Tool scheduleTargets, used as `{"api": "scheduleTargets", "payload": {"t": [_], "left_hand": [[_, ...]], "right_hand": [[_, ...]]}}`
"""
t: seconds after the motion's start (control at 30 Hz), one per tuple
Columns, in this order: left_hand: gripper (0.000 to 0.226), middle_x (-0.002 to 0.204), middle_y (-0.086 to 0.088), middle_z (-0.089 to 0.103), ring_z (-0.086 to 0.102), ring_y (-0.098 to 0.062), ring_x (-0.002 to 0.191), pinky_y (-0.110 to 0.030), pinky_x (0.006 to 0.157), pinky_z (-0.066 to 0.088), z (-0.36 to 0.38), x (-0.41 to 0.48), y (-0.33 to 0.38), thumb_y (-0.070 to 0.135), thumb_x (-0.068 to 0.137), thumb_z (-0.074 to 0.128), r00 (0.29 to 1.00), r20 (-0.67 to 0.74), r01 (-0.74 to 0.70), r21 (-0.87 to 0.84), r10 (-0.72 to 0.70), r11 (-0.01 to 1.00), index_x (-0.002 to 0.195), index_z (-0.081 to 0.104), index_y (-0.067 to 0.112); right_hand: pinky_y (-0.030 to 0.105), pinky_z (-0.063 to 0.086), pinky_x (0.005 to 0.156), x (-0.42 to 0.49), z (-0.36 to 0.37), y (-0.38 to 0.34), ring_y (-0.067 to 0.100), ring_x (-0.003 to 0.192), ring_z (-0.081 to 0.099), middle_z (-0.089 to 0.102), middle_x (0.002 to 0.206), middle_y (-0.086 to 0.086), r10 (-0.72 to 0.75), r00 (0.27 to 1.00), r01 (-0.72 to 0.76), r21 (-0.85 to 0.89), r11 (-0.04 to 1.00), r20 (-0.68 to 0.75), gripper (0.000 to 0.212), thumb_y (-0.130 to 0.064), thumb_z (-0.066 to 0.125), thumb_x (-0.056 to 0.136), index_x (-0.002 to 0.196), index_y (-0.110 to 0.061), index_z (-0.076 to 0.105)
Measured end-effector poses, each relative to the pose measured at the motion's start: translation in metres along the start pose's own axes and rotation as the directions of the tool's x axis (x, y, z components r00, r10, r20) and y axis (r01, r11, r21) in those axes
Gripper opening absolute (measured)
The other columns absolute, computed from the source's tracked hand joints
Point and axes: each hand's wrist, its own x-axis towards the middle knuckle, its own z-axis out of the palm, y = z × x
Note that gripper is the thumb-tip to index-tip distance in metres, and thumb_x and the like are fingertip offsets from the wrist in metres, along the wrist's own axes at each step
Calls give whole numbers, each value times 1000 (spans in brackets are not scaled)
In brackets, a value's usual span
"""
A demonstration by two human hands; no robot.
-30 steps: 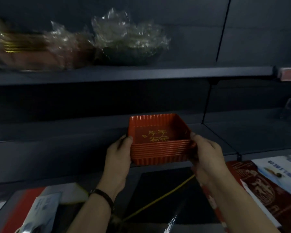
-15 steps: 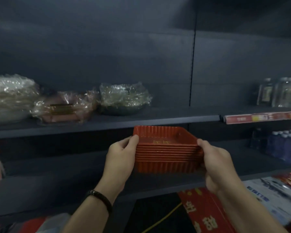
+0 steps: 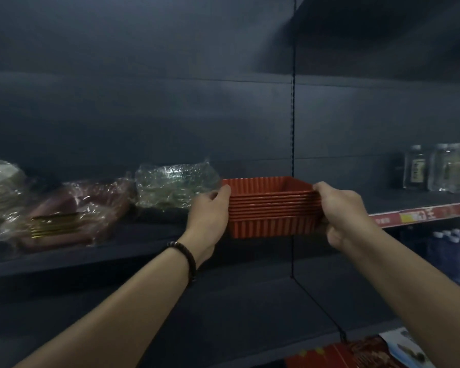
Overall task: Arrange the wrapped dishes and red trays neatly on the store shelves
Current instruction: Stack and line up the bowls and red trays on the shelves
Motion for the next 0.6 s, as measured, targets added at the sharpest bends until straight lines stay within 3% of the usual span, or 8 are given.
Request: {"api": "scheduleTargets", "payload": {"t": [0.2,0.33,0.47,0.53,0.6], "left_hand": [[47,102,-12,81,78,-29,102,-59,99,60,22,76,-21,44,106,51,999,34,-5,9,5,1000,108,77,5],[50,113,-24,75,73,-41,113,-62,105,55,33,114,-42,42,108,49,997,76,28,-22,-26,999,118,71,-2],[54,116,-28,74,73,-31,96,-58,103,54,40,138,-66,43,109,45,995,89,43,-22,-41,999,120,67,-5],[60,116,-25,75,73,-32,102,-59,107,54,40,145,-73,49,110,42,992,119,48,9,-49,999,123,66,-5],[65,117,-17,77,73,-32,107,-48,101,57,38,149,-71,55,110,39,987,144,61,62,-69,996,125,68,-1]], "right_hand": [[46,63,71,72,17,11,26,77,68,66,81,7,0,1000,0,13,1000,15,12,-20,62,99,92,-11,67],[34,54,60,118,29,27,23,66,61,59,72,7,-27,1000,27,20,999,2,9,-14,60,97,88,-13,62],[40,55,67,146,34,50,25,74,62,61,83,12,-8,999,7,13,1000,39,7,-12,59,97,94,-9,65],[44,59,75,156,33,62,28,80,68,69,85,12,1,997,-1,0,1000,71,21,-17,59,101,89,-6,70],[48,61,88,164,32,69,31,91,72,75,94,12,-5,993,11,-48,999,122,30,-28,54,107,97,-8,74]]}}
